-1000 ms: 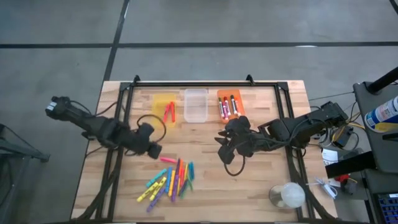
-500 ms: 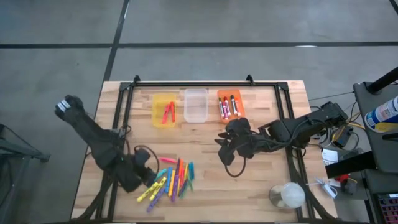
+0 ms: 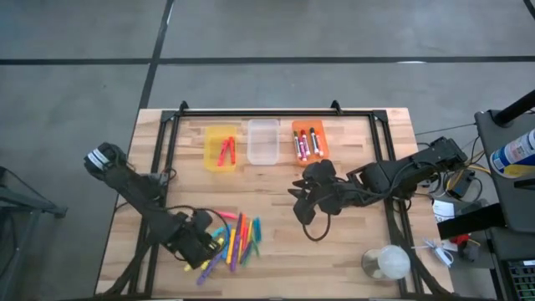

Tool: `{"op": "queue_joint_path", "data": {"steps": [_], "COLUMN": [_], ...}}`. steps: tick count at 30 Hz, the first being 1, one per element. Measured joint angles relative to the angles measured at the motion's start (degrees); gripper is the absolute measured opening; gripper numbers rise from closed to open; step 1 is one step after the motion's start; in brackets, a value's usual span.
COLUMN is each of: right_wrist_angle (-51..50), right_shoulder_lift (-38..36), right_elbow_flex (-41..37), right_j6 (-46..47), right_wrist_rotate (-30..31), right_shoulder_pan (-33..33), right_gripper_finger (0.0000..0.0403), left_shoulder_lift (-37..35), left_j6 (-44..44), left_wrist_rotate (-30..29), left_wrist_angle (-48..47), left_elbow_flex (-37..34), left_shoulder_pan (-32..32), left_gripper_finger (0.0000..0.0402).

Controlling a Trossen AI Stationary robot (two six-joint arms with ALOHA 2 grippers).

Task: Pick & Place Markers
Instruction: Put the light blue highlighter pen into the yellow bin

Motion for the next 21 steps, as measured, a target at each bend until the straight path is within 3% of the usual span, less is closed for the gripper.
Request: {"op": "queue_joint_path", "data": {"steps": [11,21], "right_wrist_angle": [0.6,0.8], "right_shoulder_lift": [-0.1,-0.1], "right_elbow_flex": [0.0,0.0], "right_j6": [0.2,0.0], "right_wrist_rotate": [0.0,0.0], "right_shoulder_pan": [0.0,0.0], "right_gripper_finger": [0.0121,0.0121], "left_shoulder_lift": [0.2,0.1], "left_j6": [9.1,11.4], "left_wrist_rotate": [5.4,5.2], "left_wrist_angle": [6.5,13.9], "left_elbow_flex": [-6.1,-7.0], "left_shoulder_pan": [4.6,6.7], "left_gripper_finger": [0.0135,0.0135]}}
